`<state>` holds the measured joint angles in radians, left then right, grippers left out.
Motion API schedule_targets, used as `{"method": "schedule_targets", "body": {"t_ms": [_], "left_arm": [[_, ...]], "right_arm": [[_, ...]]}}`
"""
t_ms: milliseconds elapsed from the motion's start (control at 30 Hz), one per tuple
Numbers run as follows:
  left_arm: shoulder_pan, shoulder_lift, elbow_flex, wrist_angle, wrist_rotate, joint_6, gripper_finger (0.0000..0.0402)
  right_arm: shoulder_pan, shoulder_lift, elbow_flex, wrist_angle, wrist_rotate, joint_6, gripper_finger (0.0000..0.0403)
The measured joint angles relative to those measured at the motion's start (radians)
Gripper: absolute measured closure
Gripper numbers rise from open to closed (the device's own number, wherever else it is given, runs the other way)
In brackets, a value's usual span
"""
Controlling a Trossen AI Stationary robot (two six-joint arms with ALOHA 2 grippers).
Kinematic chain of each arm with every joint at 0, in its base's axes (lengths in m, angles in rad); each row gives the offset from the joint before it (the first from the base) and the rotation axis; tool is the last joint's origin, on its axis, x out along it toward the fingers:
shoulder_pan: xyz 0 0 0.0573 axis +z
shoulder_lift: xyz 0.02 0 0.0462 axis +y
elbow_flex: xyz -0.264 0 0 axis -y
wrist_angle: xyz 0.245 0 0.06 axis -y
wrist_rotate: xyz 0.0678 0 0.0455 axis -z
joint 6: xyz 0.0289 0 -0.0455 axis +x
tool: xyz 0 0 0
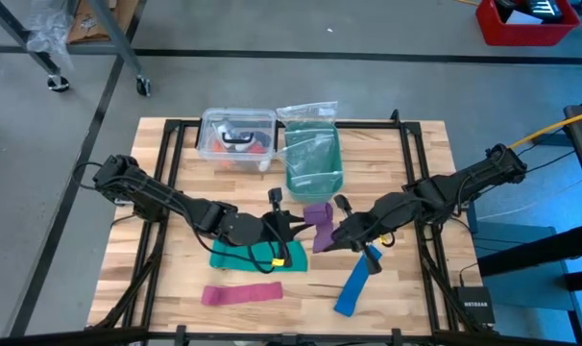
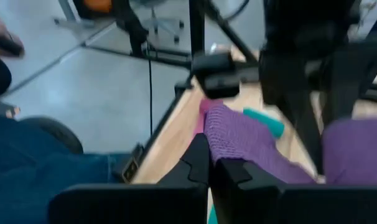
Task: Roll bandage
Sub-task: Roll the purple bandage
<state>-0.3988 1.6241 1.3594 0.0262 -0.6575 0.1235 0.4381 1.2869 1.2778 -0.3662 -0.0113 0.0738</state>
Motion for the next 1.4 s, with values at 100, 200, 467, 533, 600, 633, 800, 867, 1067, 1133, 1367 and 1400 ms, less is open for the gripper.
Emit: {"method": "schedule_targets", "body": {"t_ms": [100, 200, 467, 533, 600, 633, 800, 867, 1067, 1133, 1367, 1400], "left_arm": [[0.000, 0.001, 0.000, -0.017, 0.000, -0.018, 0.0399], [-0.003, 0.001, 0.000, -0.018, 0.006, -0.026, 0.0399], [-0.003, 0.001, 0.000, -0.016, 0.091, -0.033, 0.0398], [-0.003, 0.001, 0.000, -0.015, 0.112, -0.034, 0.0398], [-0.003, 0.001, 0.000, -0.015, 0.131, -0.042, 0.0397], [-0.003, 0.002, 0.000, -0.015, 0.145, -0.042, 0.0397], [-0.009, 0.003, 0.000, -0.013, 0.190, -0.046, 0.0397], [-0.013, 0.007, 0.000, -0.011, 0.190, -0.046, 0.0397], [-0.016, 0.012, 0.000, -0.014, 0.192, -0.049, 0.0397], [-0.016, 0.013, 0.000, -0.015, 0.195, -0.049, 0.0397], [-0.020, 0.014, 0.000, -0.008, 0.199, -0.049, 0.0396], [-0.022, 0.014, 0.000, -0.008, 0.198, -0.053, 0.0396]], "right_arm": [[0.000, -0.001, 0.000, 0.034, 0.011, 0.000, 0.0400], [0.000, -0.002, 0.000, 0.051, 0.050, -0.002, 0.0401], [0.000, -0.002, 0.000, 0.078, 0.138, -0.003, 0.0401], [-0.008, -0.002, 0.000, 0.079, 0.155, -0.002, 0.0401], [-0.022, -0.002, 0.000, 0.078, 0.155, -0.002, 0.0401], [-0.030, -0.002, 0.000, 0.078, 0.157, -0.004, 0.0401], [-0.076, -0.002, 0.000, 0.072, 0.154, -0.032, 0.0400], [-0.092, -0.002, 0.000, 0.069, 0.144, -0.033, 0.0400], [-0.107, -0.002, 0.000, 0.053, 0.121, -0.055, 0.0400], [-0.105, -0.002, 0.000, 0.048, 0.111, -0.062, 0.0400], [-0.105, -0.002, 0.000, 0.042, 0.071, -0.173, 0.0372], [-0.105, -0.002, 0.000, 0.041, 0.071, -0.176, 0.0359]]}}
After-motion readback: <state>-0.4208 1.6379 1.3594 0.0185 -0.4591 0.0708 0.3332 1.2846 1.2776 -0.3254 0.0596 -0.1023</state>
